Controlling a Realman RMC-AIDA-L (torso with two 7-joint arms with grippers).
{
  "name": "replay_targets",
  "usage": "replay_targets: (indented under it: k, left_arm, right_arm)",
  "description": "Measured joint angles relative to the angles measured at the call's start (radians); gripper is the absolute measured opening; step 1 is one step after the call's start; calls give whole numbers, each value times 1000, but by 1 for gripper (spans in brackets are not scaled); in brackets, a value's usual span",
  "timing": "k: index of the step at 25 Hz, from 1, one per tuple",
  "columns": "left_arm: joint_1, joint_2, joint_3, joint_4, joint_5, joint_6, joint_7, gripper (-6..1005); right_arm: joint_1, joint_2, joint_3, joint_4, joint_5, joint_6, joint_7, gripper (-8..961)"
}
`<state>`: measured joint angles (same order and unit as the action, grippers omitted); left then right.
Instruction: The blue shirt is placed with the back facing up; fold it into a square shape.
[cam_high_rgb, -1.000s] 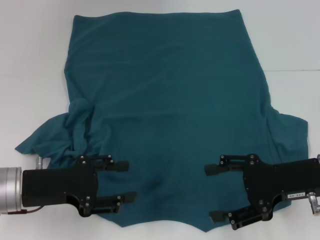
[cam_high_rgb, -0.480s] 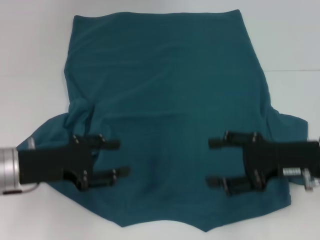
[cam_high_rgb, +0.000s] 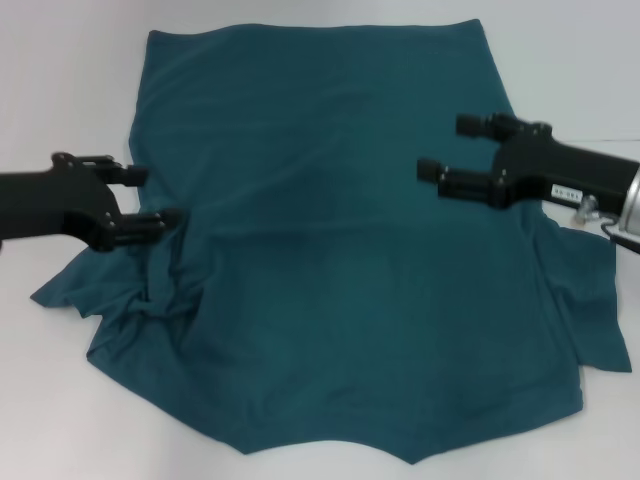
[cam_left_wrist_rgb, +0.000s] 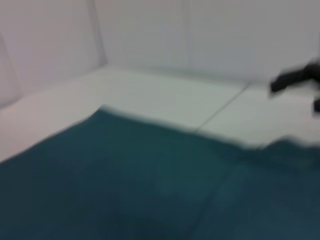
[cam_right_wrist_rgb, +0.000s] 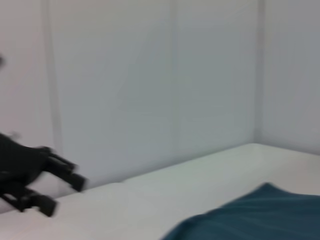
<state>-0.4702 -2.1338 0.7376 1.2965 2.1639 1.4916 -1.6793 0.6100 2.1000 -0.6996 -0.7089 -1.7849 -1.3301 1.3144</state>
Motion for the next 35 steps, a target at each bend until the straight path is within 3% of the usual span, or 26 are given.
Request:
replay_targets:
  k: [6,9,16,20,25,28,35]
  left_arm:
    - [-25,-28,117,131,317,-110,-200,678]
    - [-30,-29,197,157,428,-126,-290,676]
    - [-56,-26,244,224,649,-17,-356,666]
    - [-65,-11,245,235,690,52,-370,660]
    - [-62,-3,251,201,692,34,-394,656]
    - [-54,-3,288,137,694,-35,-387,657]
    - [-72,19,308,-10,694,-155,-375,656]
  right_arm:
    - [10,0,-86,6,63,125,-7,946]
    - [10,0,-140,9,86,178,-21,947]
    - [21,0,-196,53,143,250,-103,946]
    - [50,0,-213,93,146,291,-128,947]
    - [80,0,-229,131,147,320,-170,947]
    - [87,0,-231,139,152,318,-171,947]
    - [76,0,-245,142,183,315,-165,946]
